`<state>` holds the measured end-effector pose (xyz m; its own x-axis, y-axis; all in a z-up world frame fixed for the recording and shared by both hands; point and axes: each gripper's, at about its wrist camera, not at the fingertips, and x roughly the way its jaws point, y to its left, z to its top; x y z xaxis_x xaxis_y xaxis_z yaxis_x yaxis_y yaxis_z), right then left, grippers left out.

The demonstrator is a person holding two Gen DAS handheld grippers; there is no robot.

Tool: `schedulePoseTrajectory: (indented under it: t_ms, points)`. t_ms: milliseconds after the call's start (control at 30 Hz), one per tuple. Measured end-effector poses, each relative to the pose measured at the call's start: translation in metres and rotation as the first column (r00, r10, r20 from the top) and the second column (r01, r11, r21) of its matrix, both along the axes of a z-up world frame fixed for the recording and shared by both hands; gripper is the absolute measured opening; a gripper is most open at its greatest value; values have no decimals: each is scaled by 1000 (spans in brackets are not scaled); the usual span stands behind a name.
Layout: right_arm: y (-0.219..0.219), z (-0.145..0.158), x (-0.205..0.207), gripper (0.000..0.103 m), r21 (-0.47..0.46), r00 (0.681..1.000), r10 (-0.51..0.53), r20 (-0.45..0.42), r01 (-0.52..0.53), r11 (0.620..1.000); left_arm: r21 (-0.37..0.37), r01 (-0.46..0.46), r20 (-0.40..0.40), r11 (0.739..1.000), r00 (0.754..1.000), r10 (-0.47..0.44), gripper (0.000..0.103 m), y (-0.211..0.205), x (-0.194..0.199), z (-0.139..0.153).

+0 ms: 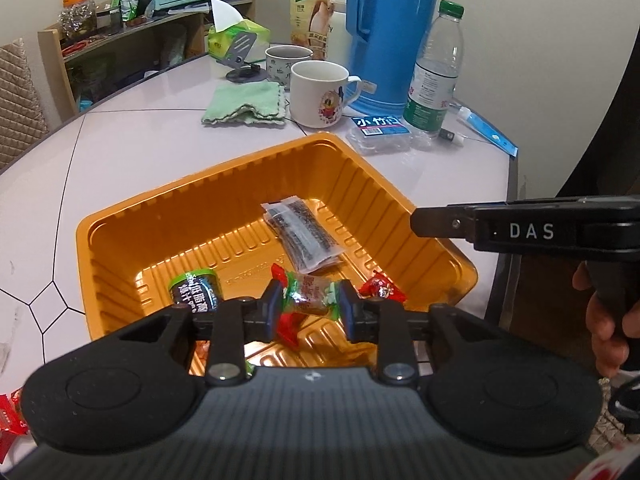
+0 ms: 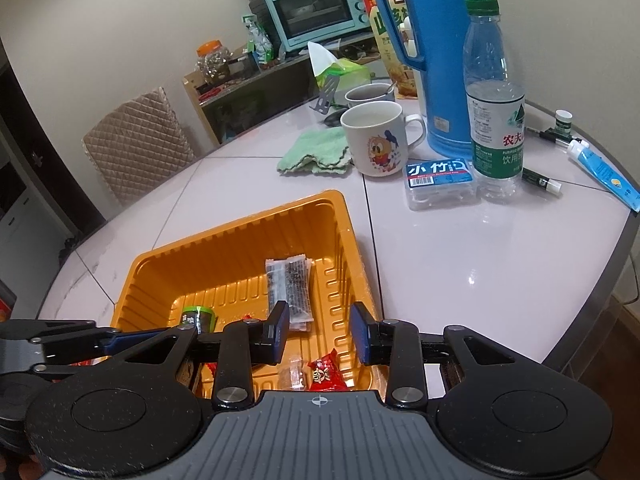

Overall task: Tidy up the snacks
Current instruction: 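Open both tools to release the candies into the tray, then withdraw both open tools from the tray back over the table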

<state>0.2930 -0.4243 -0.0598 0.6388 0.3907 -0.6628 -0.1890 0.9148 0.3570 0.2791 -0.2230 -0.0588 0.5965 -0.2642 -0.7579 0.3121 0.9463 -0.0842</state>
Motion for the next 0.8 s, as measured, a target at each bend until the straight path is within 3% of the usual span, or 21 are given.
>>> schedulePoseTrajectory:
  t_ms: [300,800]
  points:
    - [1,2,-4,34,8,1000,3,-2,-3,1000,-6,-29,3,1000,1000,29,35,8,-2,3]
    - [12,10,-24,35,29,1000,27,2,-27,999,-61,-168,19,984,985,170,36,66,-34,31]
